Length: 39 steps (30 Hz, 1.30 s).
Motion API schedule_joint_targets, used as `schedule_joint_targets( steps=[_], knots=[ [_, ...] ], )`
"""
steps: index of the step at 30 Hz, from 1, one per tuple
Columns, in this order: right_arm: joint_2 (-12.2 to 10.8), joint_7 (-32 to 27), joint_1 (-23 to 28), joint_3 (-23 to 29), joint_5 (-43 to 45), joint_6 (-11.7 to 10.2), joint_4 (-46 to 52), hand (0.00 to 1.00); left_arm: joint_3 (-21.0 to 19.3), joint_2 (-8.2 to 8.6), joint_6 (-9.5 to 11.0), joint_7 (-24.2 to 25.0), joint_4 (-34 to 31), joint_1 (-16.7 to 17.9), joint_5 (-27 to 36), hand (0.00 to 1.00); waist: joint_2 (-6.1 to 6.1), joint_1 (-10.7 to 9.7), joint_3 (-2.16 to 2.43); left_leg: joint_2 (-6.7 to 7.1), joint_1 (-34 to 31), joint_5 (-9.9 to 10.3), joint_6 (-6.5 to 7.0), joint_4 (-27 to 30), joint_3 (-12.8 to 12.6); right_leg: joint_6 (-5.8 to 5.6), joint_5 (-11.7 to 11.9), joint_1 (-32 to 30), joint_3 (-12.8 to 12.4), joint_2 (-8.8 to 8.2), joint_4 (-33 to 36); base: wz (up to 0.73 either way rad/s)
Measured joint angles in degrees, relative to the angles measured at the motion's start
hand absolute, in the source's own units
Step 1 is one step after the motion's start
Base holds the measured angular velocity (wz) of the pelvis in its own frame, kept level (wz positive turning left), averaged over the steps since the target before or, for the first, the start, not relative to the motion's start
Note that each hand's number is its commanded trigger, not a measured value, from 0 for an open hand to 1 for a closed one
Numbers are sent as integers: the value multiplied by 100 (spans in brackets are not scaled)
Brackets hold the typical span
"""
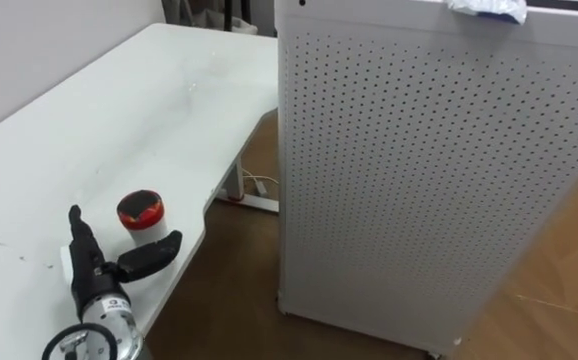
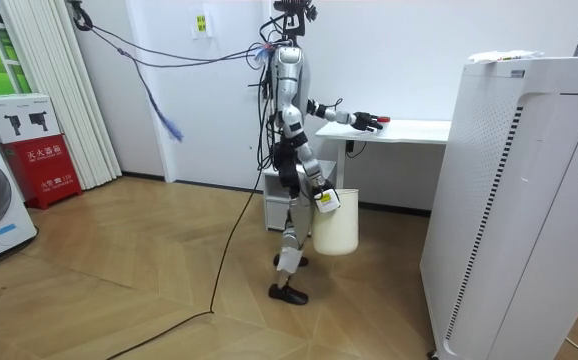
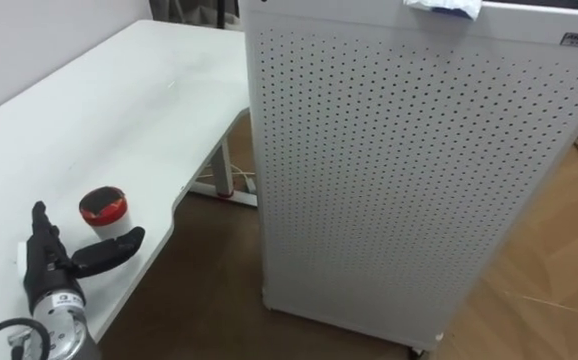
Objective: Pick garbage
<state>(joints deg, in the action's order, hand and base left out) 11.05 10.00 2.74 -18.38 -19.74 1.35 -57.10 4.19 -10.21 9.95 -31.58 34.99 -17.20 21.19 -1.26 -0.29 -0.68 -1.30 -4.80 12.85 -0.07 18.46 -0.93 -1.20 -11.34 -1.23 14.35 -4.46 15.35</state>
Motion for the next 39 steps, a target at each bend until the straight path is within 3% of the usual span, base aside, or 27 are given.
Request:
schedule_joint_targets(
  steps=[5, 12, 13, 14, 15, 16, 17, 18, 19, 20, 24, 28, 33, 36, 39],
  knots=[
    [16, -20, -5, -11, -4, 122, -7, 100, -3, -61, -135, 130, 289, -224, 197, 0, 77, -13, 26, -4, -7, 0, 0, -43, -36, -1, 2, 11, -2, 0, 13, 1],
    [16, -65, -39, -19, -3, 125, -31, 100, -48, -132, -251, 156, 375, -297, 299, 0, 122, -99, 21, -2, 34, -19, 2, -80, -79, -2, 1, 12, -4, -11, 17, 0],
    [16, -65, -45, -18, -2, 125, -43, 100, -101, -131, -261, 180, 376, -303, 299, 5, 122, -115, 21, -2, 32, -19, 2, -81, -83, -2, 1, 10, -7, -11, 15, 0],
    [16, -65, -42, -15, -2, 126, -45, 100, -128, -132, -267, 188, 377, -307, 300, 16, 121, -122, 20, -2, 31, -19, 2, -83, -83, -2, 1, 10, -8, -10, 12, 0],
    [16, -67, -38, -10, -2, 126, -45, 100, -169, -133, -288, 201, 376, -320, 302, 16, 120, -132, 20, -2, 28, -19, 2, -84, -83, -2, 1, 9, -9, -7, 0, 0],
    [16, -70, -36, -10, -6, 127, -47, 100, -182, -141, -318, 201, 391, -359, 308, 34, 121, -141, 20, -5, 22, -19, 2, -82, -81, -5, 4, 12, -5, 1, -46, 0],
    [17, -70, -36, -12, -10, 128, -49, 100, -183, -147, -335, 198, 417, -397, 309, 60, 123, -143, 21, -7, 21, -19, 2, -75, -78, -5, 8, 13, -6, 6, -64, 0],
    [20, -71, -38, -20, -17, 130, -50, 100, -182, -166, -353, 187, 509, -508, 346, 79, 125, -142, 20, -8, 21, -21, -2, -61, -72, -4, 17, 17, -5, 13, -66, 0],
    [21, -71, -46, -41, -18, 130, -50, 100, -181, -203, -382, 180, 593, -605, 430, 96, 129, -145, 18, -10, 22, -27, -5, -64, -70, -1, 23, 17, -6, 16, -60, 0],
    [22, -70, -47, -48, -17, 130, -50, 100, -195, -226, -389, 179, 646, -647, 467, 100, 130, -150, 17, -10, 23, -29, -5, -66, -70, -1, 24, 17, -6, 17, -60, 0],
    [36, -70, -57, -48, -16, 128, -63, 100, -368, -492, -451, 174, 921, -789, 805, 100, 145, -184, 1, -7, 12, -30, -5, -72, -65, -1, 23, 10, 1, 13, -60, 0],
    [37, -70, -114, -48, -17, 128, -74, 100, -406, -654, -477, 107, 956, -799, 965, 100, 140, -275, -7, 6, -72, -34, 1, -74, -57, -8, 28, -72, 6, -2, -59, 1],
    [36, -68, -194, -50, -4, 128, -82, 100, -396, -676, -492, 82, 963, -834, 963, 100, 144, -384, -17, 11, -161, -34, 2, -78, -57, -9, 28, -128, 10, -5, -75, 3],
    [36, -73, -288, -58, -3, 127, -124, 100, -373, -613, -533, 150, 969, -972, 964, 100, 146, -458, -62, 7, -176, -34, 2, -77, -71, -9, 28, -147, 3, -4, -74, -1],
    [33, -119, -323, -62, -8, 127, -129, 100, -289, -585, -550, 356, 1046, -1138, 967, 100, 140, -512, -70, -1, -209, -34, 2, -75, -94, -9, 28, -191, -10, 0, -71, -5]
  ],
)
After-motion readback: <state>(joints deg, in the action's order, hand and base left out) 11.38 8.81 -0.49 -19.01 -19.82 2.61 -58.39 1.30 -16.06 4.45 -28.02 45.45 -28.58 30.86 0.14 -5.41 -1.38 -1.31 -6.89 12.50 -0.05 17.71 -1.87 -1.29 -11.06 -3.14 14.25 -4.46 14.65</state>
